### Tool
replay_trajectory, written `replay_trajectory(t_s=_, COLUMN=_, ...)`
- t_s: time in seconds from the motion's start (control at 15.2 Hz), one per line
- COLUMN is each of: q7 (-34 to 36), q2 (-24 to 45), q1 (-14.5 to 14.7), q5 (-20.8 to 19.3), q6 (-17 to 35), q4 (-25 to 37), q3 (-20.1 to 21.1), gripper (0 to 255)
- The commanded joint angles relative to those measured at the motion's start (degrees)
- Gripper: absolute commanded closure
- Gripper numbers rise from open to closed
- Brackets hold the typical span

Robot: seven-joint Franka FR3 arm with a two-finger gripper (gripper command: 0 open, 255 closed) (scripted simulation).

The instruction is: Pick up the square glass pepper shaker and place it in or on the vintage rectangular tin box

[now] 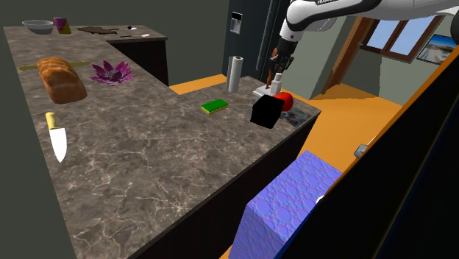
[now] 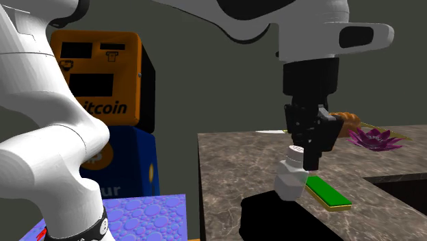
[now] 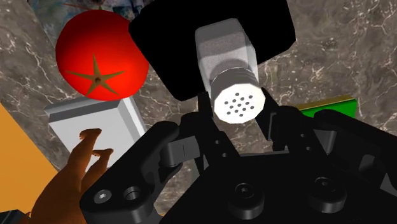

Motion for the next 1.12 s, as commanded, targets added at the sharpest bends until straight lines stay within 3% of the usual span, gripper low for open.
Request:
replay_trajectory(t_s=0.0, q7=0.0, q2=0.2, q1=0.0, q5=0.0, q6=1.7, q4=-1.5, q3=0.0, gripper=255)
replay_trajectory(t_s=0.46, q7=-0.2, q2=1.5, q1=0.0, q5=0.2, q6=7.3, q4=-5.7, q3=-0.2, gripper=255)
replay_trajectory(t_s=0.92, q7=-0.2, q2=1.5, q1=0.0, q5=0.2, q6=7.3, q4=-5.7, q3=-0.2, gripper=255)
replay_trajectory(t_s=0.99, q7=-0.2, q2=1.5, q1=0.0, q5=0.2, q6=7.3, q4=-5.7, q3=-0.2, gripper=0)
replay_trajectory(t_s=1.06, q7=-0.2, q2=1.5, q1=0.0, q5=0.2, q6=7.3, q4=-5.7, q3=-0.2, gripper=0)
